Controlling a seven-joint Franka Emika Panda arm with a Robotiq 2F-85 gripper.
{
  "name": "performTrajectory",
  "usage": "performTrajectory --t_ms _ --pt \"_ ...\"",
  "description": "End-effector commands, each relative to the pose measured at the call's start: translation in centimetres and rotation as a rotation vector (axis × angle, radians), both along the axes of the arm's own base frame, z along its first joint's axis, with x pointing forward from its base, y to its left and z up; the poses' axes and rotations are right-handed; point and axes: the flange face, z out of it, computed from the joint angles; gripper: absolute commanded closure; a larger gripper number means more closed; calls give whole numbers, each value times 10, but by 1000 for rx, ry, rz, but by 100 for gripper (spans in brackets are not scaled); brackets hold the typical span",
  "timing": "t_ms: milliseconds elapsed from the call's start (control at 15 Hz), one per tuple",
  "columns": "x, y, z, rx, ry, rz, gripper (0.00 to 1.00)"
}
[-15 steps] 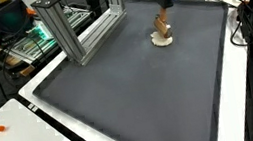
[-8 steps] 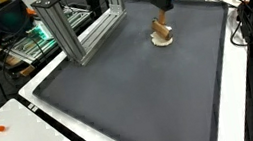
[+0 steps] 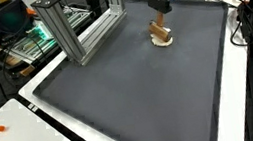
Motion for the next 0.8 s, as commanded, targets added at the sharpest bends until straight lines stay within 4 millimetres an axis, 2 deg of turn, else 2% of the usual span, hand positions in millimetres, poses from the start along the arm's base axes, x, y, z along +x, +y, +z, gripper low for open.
performTrajectory --t_ms 0,333,733 --pt "-7 5 -17 30 -2 38 66" --pt "-11 15 -31 50 -2 44 66" --pt "-7 19 -35 64 -9 5 66"
